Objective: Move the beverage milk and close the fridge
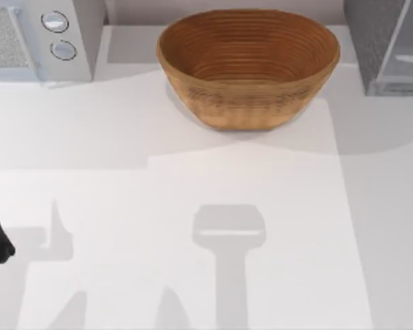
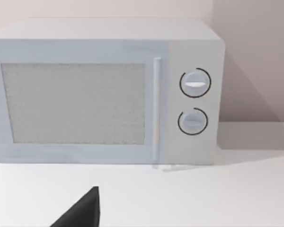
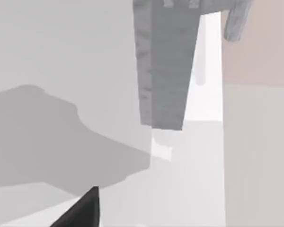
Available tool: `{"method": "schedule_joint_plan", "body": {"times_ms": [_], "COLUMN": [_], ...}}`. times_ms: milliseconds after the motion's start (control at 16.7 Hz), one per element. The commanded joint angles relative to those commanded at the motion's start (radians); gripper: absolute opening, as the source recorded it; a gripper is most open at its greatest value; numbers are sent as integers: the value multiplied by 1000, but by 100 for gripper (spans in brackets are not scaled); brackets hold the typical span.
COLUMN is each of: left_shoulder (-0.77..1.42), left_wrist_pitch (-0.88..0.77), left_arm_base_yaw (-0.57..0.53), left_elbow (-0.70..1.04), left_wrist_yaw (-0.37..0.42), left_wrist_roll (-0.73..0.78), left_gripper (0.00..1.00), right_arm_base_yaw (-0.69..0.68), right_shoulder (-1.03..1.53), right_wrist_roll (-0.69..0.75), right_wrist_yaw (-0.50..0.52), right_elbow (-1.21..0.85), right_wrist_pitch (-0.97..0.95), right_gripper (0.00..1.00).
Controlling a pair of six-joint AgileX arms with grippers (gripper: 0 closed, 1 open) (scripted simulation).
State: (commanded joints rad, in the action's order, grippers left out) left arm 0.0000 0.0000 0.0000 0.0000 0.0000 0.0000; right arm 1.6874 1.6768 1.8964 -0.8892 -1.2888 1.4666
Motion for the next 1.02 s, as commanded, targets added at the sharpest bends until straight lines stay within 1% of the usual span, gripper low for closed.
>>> {"method": "schedule_joint_plan", "body": {"times_ms": [120,240,600,780,900,1020], "left_shoulder": [0,0,0,0,0,0], "left_wrist_pitch": [0,0,0,0,0,0], "left_arm_base_yaw": [0,0,0,0,0,0], "left_elbow": [0,0,0,0,0,0], "left_wrist_yaw": [0,0,0,0,0,0], "left_wrist_roll": [0,0,0,0,0,0], "left_gripper": [100,100,100,100,100,100], "right_arm_base_yaw": [75,116,118,54,-33,-139], "right_shoulder": [84,131,136,148,161,175], "right_wrist_roll": [83,128,133,67,-29,-165], "right_wrist_yaw": [-37,-56,-58,-49,-38,-22], "right_elbow": [-25,-39,-38,-45,-54,-65], "right_wrist_pitch": [1,2,0,-51,-128,-234], "right_gripper": [100,100,100,100,100,100]}}
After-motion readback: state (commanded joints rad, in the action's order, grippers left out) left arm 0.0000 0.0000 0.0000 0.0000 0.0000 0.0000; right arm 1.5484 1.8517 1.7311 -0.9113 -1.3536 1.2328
